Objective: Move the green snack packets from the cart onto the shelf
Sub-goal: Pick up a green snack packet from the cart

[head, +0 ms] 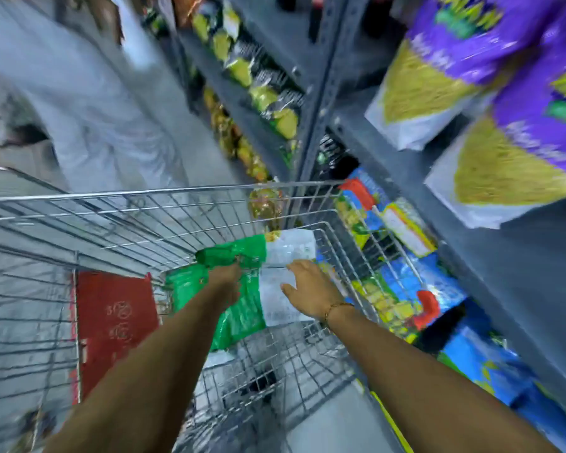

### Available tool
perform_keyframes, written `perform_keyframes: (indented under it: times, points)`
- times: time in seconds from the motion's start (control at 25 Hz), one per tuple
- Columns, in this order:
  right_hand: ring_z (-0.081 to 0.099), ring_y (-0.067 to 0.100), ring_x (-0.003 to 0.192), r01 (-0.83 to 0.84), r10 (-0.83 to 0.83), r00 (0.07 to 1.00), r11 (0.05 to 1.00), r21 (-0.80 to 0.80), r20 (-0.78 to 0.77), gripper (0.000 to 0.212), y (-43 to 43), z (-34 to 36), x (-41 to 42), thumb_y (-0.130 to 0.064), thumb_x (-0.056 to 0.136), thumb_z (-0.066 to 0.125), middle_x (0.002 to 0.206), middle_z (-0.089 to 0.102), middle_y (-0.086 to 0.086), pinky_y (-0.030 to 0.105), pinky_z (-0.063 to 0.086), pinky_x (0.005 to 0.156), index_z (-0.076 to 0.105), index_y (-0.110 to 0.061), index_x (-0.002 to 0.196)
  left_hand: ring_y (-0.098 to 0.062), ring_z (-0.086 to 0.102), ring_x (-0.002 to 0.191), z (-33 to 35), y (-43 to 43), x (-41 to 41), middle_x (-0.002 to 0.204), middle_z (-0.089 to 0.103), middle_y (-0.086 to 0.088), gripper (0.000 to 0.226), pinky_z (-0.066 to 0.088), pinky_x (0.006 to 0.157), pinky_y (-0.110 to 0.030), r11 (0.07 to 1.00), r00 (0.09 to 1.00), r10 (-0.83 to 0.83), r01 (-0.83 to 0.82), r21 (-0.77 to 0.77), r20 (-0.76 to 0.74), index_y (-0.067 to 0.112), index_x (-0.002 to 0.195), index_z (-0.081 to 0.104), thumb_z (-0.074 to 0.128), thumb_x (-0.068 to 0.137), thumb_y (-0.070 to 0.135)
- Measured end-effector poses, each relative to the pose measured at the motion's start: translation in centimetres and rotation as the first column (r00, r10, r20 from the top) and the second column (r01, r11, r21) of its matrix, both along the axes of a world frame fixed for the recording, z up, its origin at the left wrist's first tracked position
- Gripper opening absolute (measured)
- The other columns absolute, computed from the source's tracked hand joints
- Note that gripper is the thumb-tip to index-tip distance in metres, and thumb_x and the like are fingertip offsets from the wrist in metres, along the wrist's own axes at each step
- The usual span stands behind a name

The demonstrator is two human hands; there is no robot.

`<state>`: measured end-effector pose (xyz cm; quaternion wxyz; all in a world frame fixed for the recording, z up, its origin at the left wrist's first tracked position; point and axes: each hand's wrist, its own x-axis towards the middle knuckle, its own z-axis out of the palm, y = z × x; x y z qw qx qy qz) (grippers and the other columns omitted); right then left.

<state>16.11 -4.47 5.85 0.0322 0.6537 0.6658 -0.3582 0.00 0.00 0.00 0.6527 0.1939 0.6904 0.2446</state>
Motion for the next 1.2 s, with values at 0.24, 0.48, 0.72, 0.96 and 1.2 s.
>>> perform_keyframes:
  times: [0.24,0.48,0.72,0.96,1.2]
  points:
    - [0.018,0.034,0.145,-0.154,0.045,0.932,0.948,0.280,0.360,0.075,8.6,-9.0,-0.7,-0.021,0.080,0.062,0.156,0.022,0.018,0.056,0.018,0.117,0.026,-0.007,0.144,-0.015,0.056,0.065,-7.1,2.9,4.2,0.067,0.061,-0.005,0.038,0.043,0.060,-0.024,0.983,0.962,0.067,-0.019,-0.182,0.264,0.020,0.093,0.056,0.046,0.084,0.056]
    - [0.066,0.022,0.088,-0.246,0.081,0.837,0.939,0.239,0.542,0.074,9.5,-13.5,-0.4,-0.030,0.043,0.083,0.096,0.070,0.004,0.053,0.047,0.089,0.058,-0.012,0.111,-0.015,0.064,0.059,-8.2,6.0,7.8,0.075,0.069,-0.005,0.050,0.047,0.055,-0.021,0.958,0.929,0.253,-0.202,-0.205,0.269,0.011,0.083,0.066,0.050,0.080,0.059]
    - [0.066,0.030,0.103,-0.355,0.151,0.823,0.889,0.289,0.547,0.070,8.4,-13.2,-0.6,-0.027,0.043,0.077,0.107,0.072,0.009,0.055,0.049,0.095,0.063,-0.017,0.111,-0.033,0.058,0.102,-7.5,3.8,7.8,0.116,0.060,-0.024,0.062,0.047,0.088,-0.040,0.872,0.884,0.436,-0.461,-0.166,-0.167,-0.014,0.120,0.047,0.065,0.080,0.030]
    - [0.069,0.028,0.094,-0.128,0.027,0.967,0.910,0.394,0.252,0.056,4.6,-5.8,0.3,-0.016,0.059,0.055,0.102,0.074,0.006,0.053,0.051,0.086,0.064,-0.021,0.114,-0.034,0.053,0.118,-3.0,-4.3,6.5,0.127,0.056,-0.017,0.070,0.041,0.102,-0.040,0.923,0.968,0.210,-0.150,0.354,-0.138,0.005,0.128,0.040,0.057,0.077,0.050]
    - [0.063,0.018,0.102,0.412,-0.332,0.895,0.871,0.267,-0.300,0.046,-4.9,7.7,3.0,-0.010,0.078,0.069,0.110,0.070,0.008,0.014,0.044,0.079,0.059,-0.011,0.123,-0.043,0.040,0.125,7.1,-7.5,6.7,0.136,0.038,-0.038,0.048,0.035,0.097,-0.032,0.866,0.997,0.064,-0.039,0.499,-0.033,-0.020,0.129,0.028,0.031,0.097,0.015]
